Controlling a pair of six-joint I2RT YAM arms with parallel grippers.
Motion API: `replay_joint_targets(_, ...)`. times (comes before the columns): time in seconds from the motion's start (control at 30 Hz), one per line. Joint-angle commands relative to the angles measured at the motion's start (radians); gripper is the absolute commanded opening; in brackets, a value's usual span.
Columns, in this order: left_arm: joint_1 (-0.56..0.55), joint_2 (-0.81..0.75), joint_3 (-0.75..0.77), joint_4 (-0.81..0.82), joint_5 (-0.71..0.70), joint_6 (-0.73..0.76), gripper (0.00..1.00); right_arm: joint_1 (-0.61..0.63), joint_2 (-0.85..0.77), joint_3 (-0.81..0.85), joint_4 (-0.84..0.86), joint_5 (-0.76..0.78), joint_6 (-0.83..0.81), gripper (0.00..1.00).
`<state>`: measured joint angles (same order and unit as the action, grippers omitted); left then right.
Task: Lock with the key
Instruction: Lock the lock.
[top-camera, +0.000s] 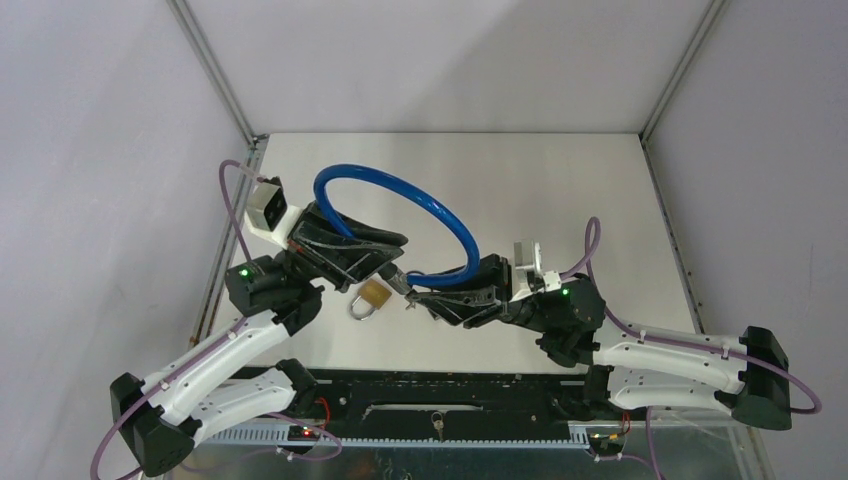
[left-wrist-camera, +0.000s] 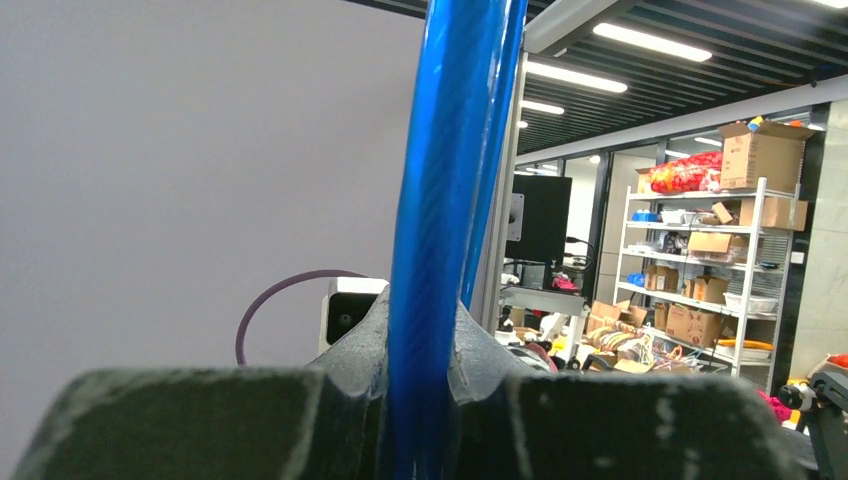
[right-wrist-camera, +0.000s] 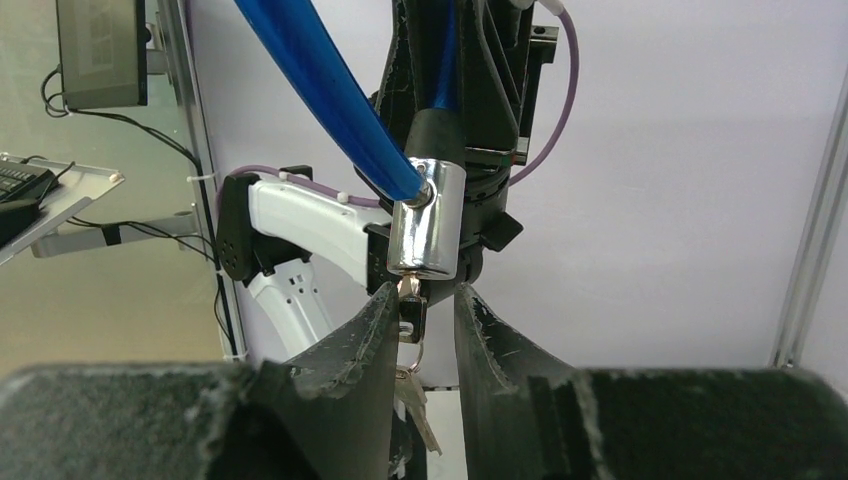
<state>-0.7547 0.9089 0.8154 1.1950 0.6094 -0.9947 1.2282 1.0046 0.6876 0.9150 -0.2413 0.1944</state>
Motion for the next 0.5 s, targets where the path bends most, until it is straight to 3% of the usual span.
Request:
replay_joint_targets(0.0, -0.005, -0.014, 0.012, 0.055, -0.012, -0.015, 0.0, -0.005, -0.016, 0.006, -0.013, -0.017, 0.009, 0.28)
replay_joint_targets(0.27, -0.005, -0.018, 0.008, 0.046, -0.016, -0.004, 0.0, -0.005, -0.009, 0.006, -0.032, -0.041, 0.01, 0.21)
replay_joint_targets(0.47, -0.005, -0.019, 0.01, 0.024, -0.017, 0.007, 0.0, -0.004, -0.013, 0.006, -0.035, -0.003, -0.006, 0.09)
